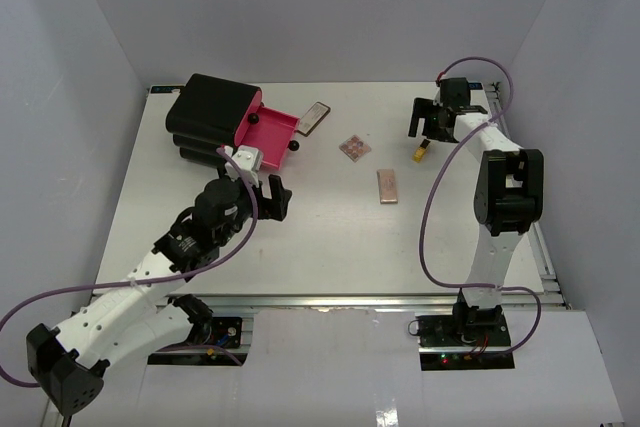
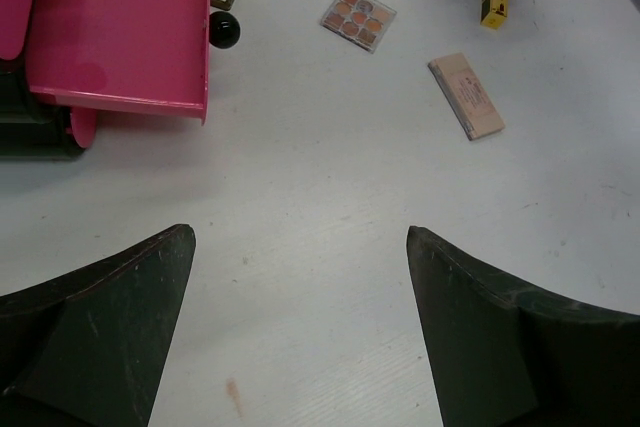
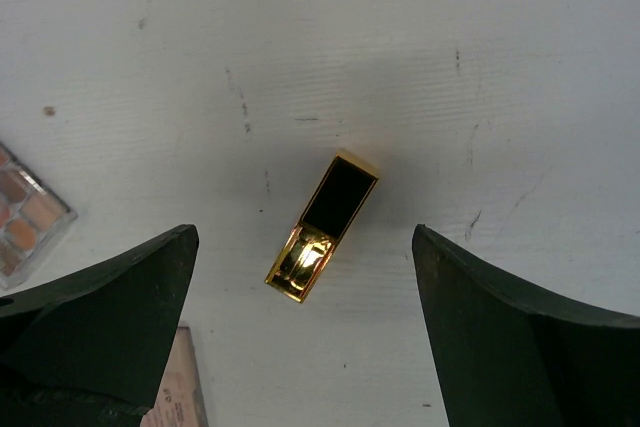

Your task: Organize the makeup

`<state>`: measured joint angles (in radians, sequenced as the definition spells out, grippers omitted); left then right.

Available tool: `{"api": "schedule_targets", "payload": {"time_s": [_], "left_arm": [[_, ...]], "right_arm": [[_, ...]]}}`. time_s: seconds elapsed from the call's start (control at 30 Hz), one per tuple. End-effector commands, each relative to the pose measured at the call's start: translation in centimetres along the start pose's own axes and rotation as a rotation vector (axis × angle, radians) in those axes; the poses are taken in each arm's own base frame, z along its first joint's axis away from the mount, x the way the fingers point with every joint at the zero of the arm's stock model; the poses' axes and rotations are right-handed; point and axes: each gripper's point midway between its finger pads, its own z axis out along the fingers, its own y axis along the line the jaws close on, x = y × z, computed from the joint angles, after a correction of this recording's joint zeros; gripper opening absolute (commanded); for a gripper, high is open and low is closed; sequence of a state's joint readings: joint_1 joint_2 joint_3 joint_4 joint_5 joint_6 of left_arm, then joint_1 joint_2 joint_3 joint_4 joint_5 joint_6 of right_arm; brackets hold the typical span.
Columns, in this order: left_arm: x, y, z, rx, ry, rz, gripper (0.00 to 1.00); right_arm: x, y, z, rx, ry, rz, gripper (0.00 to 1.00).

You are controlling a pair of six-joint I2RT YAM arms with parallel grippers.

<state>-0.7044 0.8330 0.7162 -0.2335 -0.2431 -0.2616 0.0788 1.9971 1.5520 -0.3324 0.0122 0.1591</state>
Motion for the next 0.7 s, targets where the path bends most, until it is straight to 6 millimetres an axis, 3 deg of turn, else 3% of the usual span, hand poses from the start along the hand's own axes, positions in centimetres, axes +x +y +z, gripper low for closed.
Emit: {"api": "schedule_targets", "payload": {"time_s": [0.0, 0.1, 0.2, 0.33, 0.4, 0.5, 0.67], "left_arm": [[-1.5, 0.4, -1.0, -0.017, -0.066, -0.028, 0.98], [-1.7, 0.4, -1.2, -0.013, -0.073, -0.031, 0.98], [-1.7, 0.3, -1.2, -0.010, -0.074, -0.032, 0.98], [-1.9, 0.4, -1.4, -0.008, -0.080, -0.037, 0.98], [-1.9, 0.4, -1.6, -0.008, -0.086, -0.041, 0.98], [-2.0, 0.4, -1.6, -0.010, -0.088, -0.041, 0.98], [-2.2, 0.4, -1.8, -0.006, -0.098, -0.049, 0.98]], "right_arm": [[0.8, -1.0, 1.5, 0.118, 0.034, 0.059, 0.96], [2.1, -0.9, 2.5, 0.117, 0.065, 0.066, 0.96], [2.8, -1.0, 3.0, 0.120, 0.082, 0.071, 0.87], [3.6, -1.1, 3.3, 0.121, 0.093, 0.073, 0.66], [3.7, -1.0, 3.2, 0.112, 0.091, 0.074, 0.48], [3.9, -0.9, 3.1, 0.105, 0.091, 0.074, 0.36], [4.4, -1.0, 3.3, 0.105, 0.104, 0.076, 0.36]]}}
